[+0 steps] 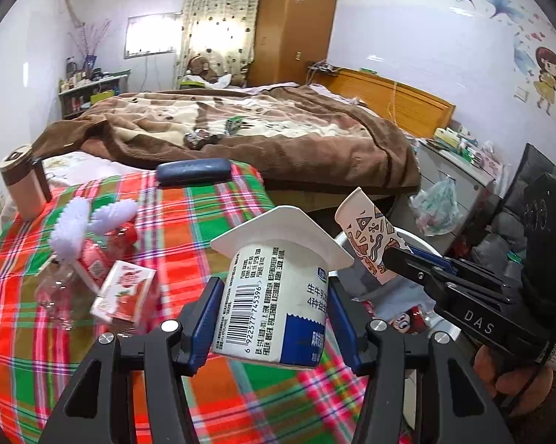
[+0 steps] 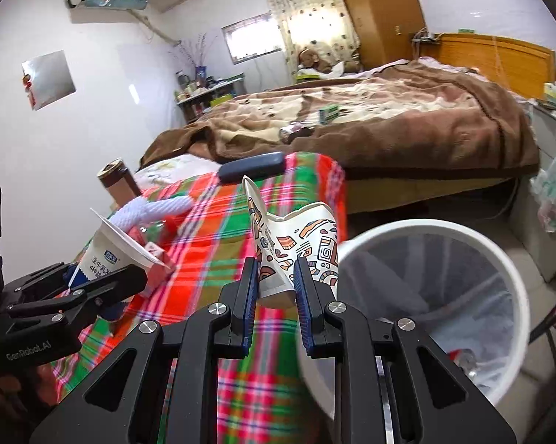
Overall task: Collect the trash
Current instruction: 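Carry both cups over the white bin and release them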
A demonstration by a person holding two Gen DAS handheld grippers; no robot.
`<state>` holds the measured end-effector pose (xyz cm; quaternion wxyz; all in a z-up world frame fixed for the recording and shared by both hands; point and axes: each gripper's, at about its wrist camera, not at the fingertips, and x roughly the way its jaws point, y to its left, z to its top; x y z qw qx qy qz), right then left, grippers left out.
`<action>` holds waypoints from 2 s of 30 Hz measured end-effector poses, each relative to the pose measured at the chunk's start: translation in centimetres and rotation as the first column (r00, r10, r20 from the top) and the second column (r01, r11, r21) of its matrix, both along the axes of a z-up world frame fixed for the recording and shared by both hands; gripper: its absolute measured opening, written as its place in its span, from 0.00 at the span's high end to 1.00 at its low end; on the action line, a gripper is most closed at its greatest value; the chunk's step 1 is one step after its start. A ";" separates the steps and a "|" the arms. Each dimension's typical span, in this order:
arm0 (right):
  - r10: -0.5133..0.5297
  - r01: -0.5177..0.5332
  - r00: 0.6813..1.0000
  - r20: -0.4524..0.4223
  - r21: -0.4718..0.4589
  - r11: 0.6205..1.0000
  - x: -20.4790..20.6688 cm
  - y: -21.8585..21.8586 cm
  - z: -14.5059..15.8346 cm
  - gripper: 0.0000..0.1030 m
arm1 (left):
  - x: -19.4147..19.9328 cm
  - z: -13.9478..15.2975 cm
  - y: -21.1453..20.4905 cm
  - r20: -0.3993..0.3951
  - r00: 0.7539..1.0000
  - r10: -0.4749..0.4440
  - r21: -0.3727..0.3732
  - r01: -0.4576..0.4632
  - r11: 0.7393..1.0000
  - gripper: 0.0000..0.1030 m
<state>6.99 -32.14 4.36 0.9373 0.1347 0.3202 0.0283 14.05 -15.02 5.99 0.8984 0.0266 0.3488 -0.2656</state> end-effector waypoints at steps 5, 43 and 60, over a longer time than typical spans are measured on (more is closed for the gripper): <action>-0.064 0.064 0.998 -0.004 -0.033 0.997 -1.2 -1.8 -0.2 0.80 | -0.6 -0.2 -2.5 -0.003 0.999 -0.043 0.004 0.043 0.999 0.46; -0.257 0.254 0.956 -0.138 -0.040 0.966 -4.1 -9.0 -4.2 0.80 | -1.7 -4.7 -12.8 -0.119 0.977 -0.175 0.048 0.182 0.982 0.36; -0.198 0.195 0.975 -0.102 -0.033 0.980 -3.6 -6.2 -3.4 0.64 | -1.7 -3.1 -6.4 -0.075 0.995 -0.072 0.008 0.073 0.997 0.36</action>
